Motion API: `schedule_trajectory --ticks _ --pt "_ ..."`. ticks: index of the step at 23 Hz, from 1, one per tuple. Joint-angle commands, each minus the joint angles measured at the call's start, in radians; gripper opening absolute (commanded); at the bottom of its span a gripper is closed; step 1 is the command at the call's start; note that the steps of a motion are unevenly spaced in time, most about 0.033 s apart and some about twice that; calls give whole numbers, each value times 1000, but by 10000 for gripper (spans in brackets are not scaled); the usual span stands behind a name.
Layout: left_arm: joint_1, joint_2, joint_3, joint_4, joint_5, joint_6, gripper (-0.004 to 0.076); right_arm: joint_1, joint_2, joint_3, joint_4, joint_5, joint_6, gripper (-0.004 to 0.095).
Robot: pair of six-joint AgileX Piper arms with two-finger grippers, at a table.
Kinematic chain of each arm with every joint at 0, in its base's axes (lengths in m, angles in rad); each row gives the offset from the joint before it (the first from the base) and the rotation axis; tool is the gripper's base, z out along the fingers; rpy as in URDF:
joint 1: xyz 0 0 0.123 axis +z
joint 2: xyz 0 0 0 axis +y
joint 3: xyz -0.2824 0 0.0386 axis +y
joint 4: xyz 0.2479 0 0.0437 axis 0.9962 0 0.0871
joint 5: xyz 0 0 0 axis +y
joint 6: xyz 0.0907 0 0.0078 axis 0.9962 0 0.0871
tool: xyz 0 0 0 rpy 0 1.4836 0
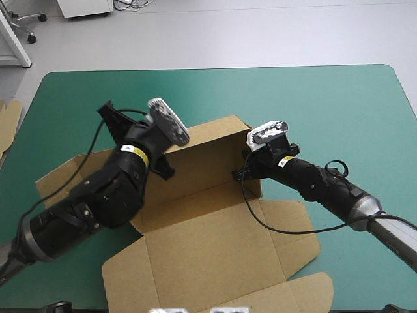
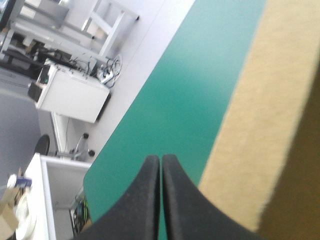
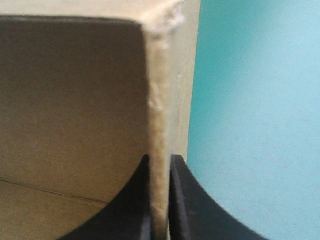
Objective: Fold the box
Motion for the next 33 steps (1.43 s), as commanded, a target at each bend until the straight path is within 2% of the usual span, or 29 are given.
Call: schedule_trajectory --ticks 1,6,9,11,13,15,20,26,33 --pt "158 -29 -78 28 -34 35 1 8 -36 -28 15 45 5 -14" --pt "648 -29 -140 -351 -206 148 1 8 -36 -28 15 52 3 -14" --pt "865 -16 -140 -563 -235 225 1 4 -36 -28 12 58 0 -14" --pt "1062 15 -140 -808 -224 310 1 -28 -36 -28 12 80 0 -14" --pt "1180 44 -140 -1032 -204 390 1 -59 -38 -28 14 103 0 -14" --pt "1240 66 -140 -1176 -184 459 1 -81 -38 -28 14 130 4 -14" --pt "1251 84 -140 -1183 -202 502 1 -153 -38 -100 -7 290 75 -14" --pt "1251 97 -140 -1123 -206 503 1 -191 -38 -259 -241 478 266 -14" --pt "1251 129 -140 -1124 -198 501 1 -202 -26 -429 -363 637 360 -14"
